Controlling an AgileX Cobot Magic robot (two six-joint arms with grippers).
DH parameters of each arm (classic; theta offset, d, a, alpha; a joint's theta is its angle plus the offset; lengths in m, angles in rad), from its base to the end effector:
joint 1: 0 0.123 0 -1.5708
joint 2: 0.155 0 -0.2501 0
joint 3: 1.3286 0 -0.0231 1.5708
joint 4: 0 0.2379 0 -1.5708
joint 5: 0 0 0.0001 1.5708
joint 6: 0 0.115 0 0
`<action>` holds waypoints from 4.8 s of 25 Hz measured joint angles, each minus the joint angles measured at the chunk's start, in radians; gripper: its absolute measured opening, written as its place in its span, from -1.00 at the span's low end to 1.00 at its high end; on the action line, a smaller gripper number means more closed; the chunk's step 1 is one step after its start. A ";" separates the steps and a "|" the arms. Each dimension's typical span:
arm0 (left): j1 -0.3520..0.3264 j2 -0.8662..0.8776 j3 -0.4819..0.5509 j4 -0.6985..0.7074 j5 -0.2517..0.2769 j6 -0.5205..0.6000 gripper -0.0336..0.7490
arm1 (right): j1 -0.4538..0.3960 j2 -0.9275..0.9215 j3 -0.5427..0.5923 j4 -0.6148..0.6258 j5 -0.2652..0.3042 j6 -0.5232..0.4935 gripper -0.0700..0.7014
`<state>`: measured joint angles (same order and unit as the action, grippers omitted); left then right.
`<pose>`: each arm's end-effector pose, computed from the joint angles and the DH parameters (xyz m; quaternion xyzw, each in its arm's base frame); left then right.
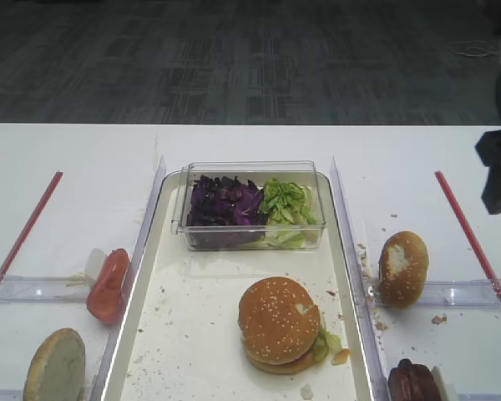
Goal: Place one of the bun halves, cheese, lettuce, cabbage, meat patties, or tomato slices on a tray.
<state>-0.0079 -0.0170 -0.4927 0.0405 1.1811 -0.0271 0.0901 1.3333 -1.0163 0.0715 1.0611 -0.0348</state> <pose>0.0319 0.0041 0.2468 -0.0105 0.8805 0.0118 0.4737 0.2464 0.0295 0.2302 -0.0489 0.9885 0.0372 0.1384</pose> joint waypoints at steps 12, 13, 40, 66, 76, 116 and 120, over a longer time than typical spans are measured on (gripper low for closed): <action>0.000 0.000 0.000 0.000 0.000 0.000 0.16 | -0.148 0.000 0.000 0.033 0.043 -0.057 0.73; 0.000 0.000 0.000 0.000 0.000 0.000 0.16 | -0.148 0.000 0.000 0.033 0.047 -0.058 0.73; 0.000 0.000 0.000 0.000 0.000 0.000 0.16 | -0.148 -0.576 0.528 0.033 0.012 -0.058 0.71; 0.000 0.000 0.000 0.000 0.000 0.000 0.16 | -0.148 -1.288 0.528 0.026 0.052 -0.068 0.71; 0.000 0.000 0.000 0.000 0.000 0.000 0.16 | -0.149 -1.350 0.528 0.026 0.057 -0.070 0.71; 0.000 0.000 0.000 0.000 0.000 0.000 0.16 | -0.149 -1.350 0.528 0.026 0.057 -0.069 0.71; 0.000 0.000 0.000 0.000 0.000 0.000 0.16 | -0.149 -1.350 0.528 0.026 0.057 -0.069 0.71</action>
<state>-0.0079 -0.0170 -0.4927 0.0405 1.1811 -0.0271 -0.0589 -0.0163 -0.4881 0.0972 1.1184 -0.1040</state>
